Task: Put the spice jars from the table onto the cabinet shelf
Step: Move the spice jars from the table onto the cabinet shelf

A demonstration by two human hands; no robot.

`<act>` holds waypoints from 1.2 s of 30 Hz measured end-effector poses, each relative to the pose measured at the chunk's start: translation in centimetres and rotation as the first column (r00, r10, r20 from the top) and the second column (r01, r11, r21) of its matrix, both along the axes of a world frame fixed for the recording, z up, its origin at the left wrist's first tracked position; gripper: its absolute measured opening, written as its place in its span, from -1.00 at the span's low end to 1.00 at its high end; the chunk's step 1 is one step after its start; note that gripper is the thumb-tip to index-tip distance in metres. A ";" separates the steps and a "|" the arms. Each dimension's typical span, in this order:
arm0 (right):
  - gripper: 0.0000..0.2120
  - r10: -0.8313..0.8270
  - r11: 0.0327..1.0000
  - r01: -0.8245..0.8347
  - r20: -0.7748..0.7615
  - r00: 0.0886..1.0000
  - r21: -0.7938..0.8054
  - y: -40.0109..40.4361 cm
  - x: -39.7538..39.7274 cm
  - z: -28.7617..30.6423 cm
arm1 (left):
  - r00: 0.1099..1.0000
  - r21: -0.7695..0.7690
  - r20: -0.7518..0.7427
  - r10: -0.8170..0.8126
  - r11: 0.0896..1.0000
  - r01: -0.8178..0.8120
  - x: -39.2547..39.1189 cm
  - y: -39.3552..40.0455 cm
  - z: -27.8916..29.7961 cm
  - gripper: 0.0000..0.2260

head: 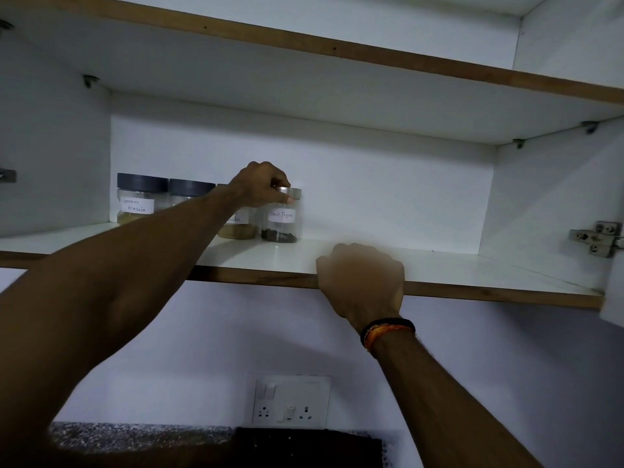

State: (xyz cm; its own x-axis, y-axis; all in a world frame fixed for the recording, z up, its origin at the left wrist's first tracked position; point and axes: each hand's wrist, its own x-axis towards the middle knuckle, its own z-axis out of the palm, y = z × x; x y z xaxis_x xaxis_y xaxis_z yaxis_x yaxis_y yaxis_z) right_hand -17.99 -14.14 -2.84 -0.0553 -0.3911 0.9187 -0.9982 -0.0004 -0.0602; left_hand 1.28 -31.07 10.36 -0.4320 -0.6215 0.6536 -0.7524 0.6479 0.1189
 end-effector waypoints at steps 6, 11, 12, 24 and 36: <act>-0.63 -0.008 1.000 0.009 -0.006 1.000 0.023 -0.2 -0.1 -0.1 | 1.000 0.010 -0.012 0.001 1.000 -0.001 0.2 0.0 0.1 -0.69; -0.64 -0.022 1.000 0.022 -0.012 1.000 0.020 -0.3 -0.1 -0.1 | 0.999 0.028 -0.025 0.027 0.999 -0.026 0.2 0.6 -0.4 -0.60; -0.64 -0.023 0.999 0.024 -0.014 1.000 0.024 -0.1 0.0 0.0 | 0.999 0.024 -0.020 0.043 0.999 -0.042 0.3 0.8 -0.5 -0.54; -0.66 0.017 0.968 0.008 -0.098 0.995 0.250 1.1 -0.4 0.9 | 0.996 0.041 -0.066 0.060 0.997 -0.058 2.2 8.4 -1.8 -0.40; -0.57 0.091 0.986 -0.071 -0.132 0.987 0.150 5.0 0.4 -3.3 | 0.986 0.097 -0.145 -0.076 0.991 0.091 0.7 18.5 -8.0 -0.42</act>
